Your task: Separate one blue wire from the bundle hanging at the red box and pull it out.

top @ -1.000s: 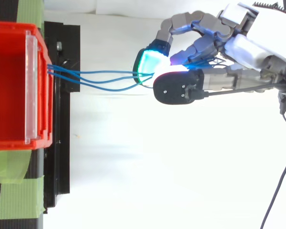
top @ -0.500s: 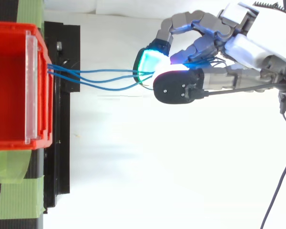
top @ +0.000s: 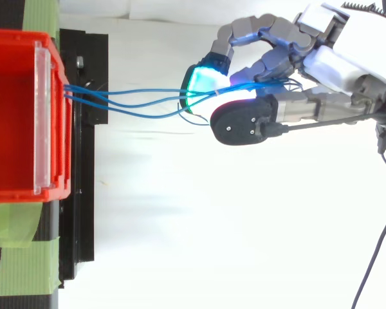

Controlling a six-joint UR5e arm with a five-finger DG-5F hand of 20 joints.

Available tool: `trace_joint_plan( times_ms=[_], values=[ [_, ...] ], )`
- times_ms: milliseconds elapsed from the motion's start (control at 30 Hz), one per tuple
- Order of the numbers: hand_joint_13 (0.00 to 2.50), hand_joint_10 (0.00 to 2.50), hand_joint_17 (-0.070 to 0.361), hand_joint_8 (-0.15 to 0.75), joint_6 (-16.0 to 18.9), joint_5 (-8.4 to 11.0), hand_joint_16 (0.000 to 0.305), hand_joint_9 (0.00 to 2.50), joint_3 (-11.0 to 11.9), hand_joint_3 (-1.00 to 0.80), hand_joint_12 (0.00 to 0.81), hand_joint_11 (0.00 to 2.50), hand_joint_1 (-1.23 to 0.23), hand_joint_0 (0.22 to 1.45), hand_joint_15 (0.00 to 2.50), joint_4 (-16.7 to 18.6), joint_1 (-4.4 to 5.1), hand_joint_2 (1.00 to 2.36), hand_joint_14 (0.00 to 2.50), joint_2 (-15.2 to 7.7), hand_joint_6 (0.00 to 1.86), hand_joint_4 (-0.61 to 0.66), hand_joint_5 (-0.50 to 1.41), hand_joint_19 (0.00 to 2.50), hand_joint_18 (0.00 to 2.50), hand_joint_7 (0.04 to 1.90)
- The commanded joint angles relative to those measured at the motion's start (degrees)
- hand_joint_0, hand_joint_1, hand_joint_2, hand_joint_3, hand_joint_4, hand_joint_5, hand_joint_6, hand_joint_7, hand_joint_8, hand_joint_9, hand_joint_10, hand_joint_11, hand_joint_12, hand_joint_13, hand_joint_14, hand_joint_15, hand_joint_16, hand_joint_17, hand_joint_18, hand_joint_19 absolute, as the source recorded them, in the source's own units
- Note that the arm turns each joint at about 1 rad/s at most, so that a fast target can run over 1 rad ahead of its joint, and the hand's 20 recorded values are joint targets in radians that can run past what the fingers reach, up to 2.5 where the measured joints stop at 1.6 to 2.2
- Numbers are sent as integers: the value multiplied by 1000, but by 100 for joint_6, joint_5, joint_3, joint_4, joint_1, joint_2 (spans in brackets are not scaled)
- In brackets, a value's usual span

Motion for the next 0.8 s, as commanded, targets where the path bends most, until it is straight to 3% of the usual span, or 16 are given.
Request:
trace_joint_plan(
  times_ms=[0, 200, 767],
  values=[
    [1132, 13, 105, 349, -18, 0, 47, 1013, 6, -483, 334, 1303, -597, 554, 1211, 8, -6, 1001, 1852, 0, 798, 226, -191, 1256, 999, 1068],
    [1150, 13, 104, 348, -44, 0, 46, 1036, -3, -458, 328, 1304, -572, 574, 1245, 26, -6, 1004, 1810, 0, 798, 221, -188, 1257, 1002, 1073],
    [1166, 13, 101, 340, -264, 0, 45, 1028, 6, -322, 325, 1307, -635, 615, 1290, 316, -120, 1016, 1746, 0, 810, 208, -188, 1262, 1003, 1100]
  ],
)
